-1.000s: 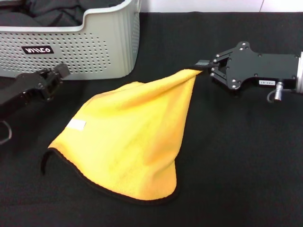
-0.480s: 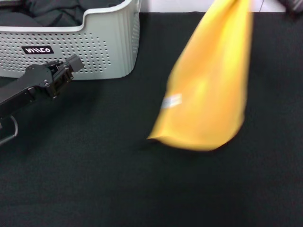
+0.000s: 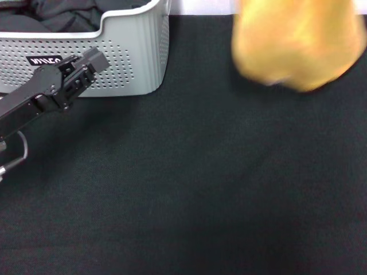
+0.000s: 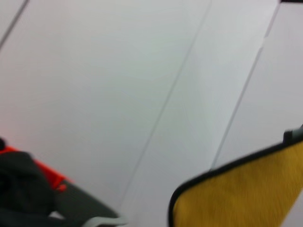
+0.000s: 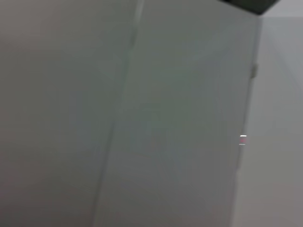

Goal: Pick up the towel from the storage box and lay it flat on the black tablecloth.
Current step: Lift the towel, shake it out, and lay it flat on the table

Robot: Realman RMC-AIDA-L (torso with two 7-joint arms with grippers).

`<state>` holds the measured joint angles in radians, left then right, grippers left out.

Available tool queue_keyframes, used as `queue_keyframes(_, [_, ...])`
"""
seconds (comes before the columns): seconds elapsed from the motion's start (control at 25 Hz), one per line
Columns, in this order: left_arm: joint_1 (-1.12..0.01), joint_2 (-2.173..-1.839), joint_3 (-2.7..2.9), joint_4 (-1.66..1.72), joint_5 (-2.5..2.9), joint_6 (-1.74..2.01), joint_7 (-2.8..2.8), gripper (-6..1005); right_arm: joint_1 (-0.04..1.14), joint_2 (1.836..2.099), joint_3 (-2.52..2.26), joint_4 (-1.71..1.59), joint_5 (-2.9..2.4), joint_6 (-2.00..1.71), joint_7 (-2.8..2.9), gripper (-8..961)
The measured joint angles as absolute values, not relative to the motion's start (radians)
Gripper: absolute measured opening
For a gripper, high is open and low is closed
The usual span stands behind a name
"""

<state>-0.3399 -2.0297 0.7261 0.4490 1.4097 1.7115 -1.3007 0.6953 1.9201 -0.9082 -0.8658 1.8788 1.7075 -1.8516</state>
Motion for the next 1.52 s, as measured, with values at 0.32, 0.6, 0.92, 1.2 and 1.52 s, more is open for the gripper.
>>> queue_keyframes(0.32, [-0.373, -2.051, 0.736, 0.434, 1.433, 1.755, -1.291, 235, 0.668, 1.893, -0.908, -0.84, 1.878, 1.799, -1.905, 5])
queue_keyframes(0.6, [-0.44, -2.052, 0.773, 0.379, 1.44, 1.753, -1.291, 279, 0.663, 1.898, -0.933, -0.845, 1.882, 1.819, -1.918, 5])
queue_keyframes(0.92, [-0.496, -2.057, 0.775, 0.336, 1.542, 1.747, -1.299, 401, 0.637, 1.889, -1.031, -0.874, 1.971, 1.834, -1.963, 4])
queue_keyframes(1.2, [-0.517, -2.065, 0.814, 0.327, 1.555, 1.752, -1.3, 439, 0.569, 1.838, -1.147, -0.949, 2.129, 1.843, -2.013, 5])
queue_keyframes(1.52, [-0.576, -2.084, 0.944, 0.306, 1.555, 1.769, -1.327, 434, 0.561, 1.838, -1.153, -0.967, 2.158, 1.844, -2.02, 4])
